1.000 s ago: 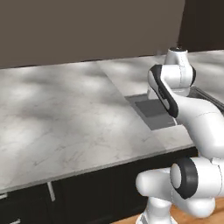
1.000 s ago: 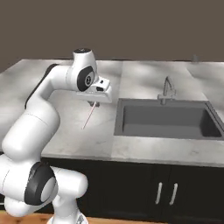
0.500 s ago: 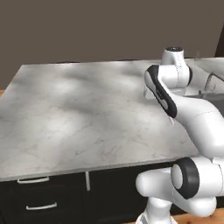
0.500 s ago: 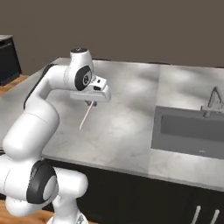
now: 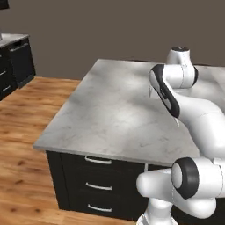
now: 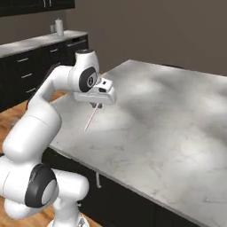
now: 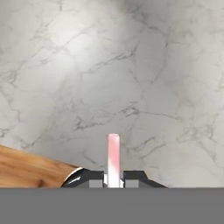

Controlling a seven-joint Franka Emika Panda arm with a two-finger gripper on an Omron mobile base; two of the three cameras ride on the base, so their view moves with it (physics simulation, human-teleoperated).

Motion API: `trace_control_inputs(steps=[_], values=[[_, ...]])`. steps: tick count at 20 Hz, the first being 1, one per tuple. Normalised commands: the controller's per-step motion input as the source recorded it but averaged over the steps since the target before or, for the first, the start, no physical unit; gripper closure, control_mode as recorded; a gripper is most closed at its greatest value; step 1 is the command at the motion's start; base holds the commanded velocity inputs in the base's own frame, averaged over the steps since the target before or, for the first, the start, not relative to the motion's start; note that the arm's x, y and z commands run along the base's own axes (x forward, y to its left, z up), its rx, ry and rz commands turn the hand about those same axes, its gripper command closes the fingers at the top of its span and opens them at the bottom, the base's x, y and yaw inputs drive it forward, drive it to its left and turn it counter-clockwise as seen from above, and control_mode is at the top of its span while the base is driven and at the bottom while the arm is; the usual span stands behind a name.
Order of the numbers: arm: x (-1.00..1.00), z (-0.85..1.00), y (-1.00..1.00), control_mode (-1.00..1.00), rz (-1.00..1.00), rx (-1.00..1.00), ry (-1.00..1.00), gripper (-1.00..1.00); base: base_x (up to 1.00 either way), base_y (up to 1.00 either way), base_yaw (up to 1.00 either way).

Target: Take a straw from the drawer in front and place it inside the glass cup on the dining counter.

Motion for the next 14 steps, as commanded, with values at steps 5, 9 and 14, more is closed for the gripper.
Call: trace_control_inputs(steps=[5, 9, 14], values=[[0.00, 0.00, 0.00, 1.00, 0.00, 0.00, 0.00, 1.00, 0.42, 0.65, 0.50], [0.00, 0.00, 0.00, 1.00, 0.00, 0.00, 0.00, 1.00, 0.32, 0.61, 0.56], [0.00, 0.00, 0.00, 1.00, 0.00, 0.00, 0.00, 1.00, 0.31, 0.54, 0.58]])
